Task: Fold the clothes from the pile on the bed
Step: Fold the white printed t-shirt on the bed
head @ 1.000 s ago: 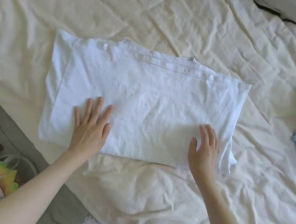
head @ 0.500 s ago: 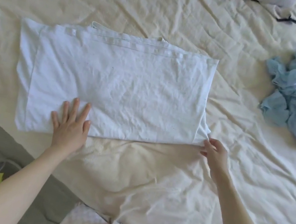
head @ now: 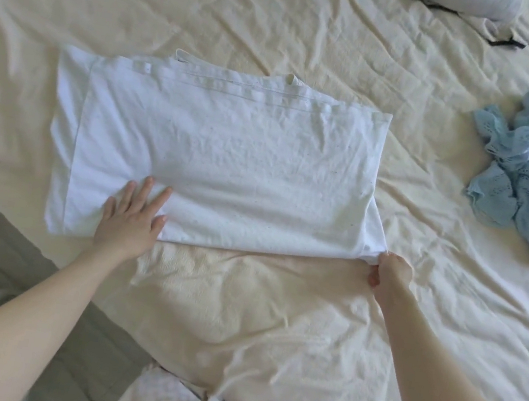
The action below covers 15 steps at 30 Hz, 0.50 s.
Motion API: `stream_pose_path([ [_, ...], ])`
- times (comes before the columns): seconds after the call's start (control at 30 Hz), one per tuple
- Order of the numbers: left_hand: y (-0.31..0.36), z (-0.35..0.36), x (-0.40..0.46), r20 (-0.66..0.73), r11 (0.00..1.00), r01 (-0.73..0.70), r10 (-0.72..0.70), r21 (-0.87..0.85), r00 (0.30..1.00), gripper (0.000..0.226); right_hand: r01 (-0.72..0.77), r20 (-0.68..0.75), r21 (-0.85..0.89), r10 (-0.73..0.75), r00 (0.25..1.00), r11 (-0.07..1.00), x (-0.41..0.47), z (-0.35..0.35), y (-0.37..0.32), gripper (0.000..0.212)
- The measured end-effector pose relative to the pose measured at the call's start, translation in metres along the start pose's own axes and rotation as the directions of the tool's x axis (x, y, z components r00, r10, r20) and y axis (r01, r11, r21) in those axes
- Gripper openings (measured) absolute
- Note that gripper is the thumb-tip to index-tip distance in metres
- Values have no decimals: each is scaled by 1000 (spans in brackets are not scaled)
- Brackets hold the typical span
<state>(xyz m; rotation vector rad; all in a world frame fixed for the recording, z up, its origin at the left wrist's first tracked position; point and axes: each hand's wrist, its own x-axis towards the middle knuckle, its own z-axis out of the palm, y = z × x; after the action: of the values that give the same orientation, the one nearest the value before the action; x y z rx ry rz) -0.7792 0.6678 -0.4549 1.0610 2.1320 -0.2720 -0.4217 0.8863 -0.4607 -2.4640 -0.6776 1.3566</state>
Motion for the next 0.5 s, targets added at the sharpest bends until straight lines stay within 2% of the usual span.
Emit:
stream_pose_path([
  [0.13,-7,0,-12,-81,999,-50,48,-20,996,55,60,-56,-68,-63,996,996,-7,7,-1,20],
  [0.23,-27,6,-25,-114,998,-39,33,-48,993,54,118,-37,-64,-121,992,991,-13,12,-2,9],
  [0.33,-39,11,-29,-108,999,-16,12,-43,994,56,235,-13,-87,-237,971,968,-19,15,-3,16],
  [0.5,-38,12,-20,-74,1000,28,-28,3,997,55,221,-97,44,-216,972,974,-11,3,-19,14],
])
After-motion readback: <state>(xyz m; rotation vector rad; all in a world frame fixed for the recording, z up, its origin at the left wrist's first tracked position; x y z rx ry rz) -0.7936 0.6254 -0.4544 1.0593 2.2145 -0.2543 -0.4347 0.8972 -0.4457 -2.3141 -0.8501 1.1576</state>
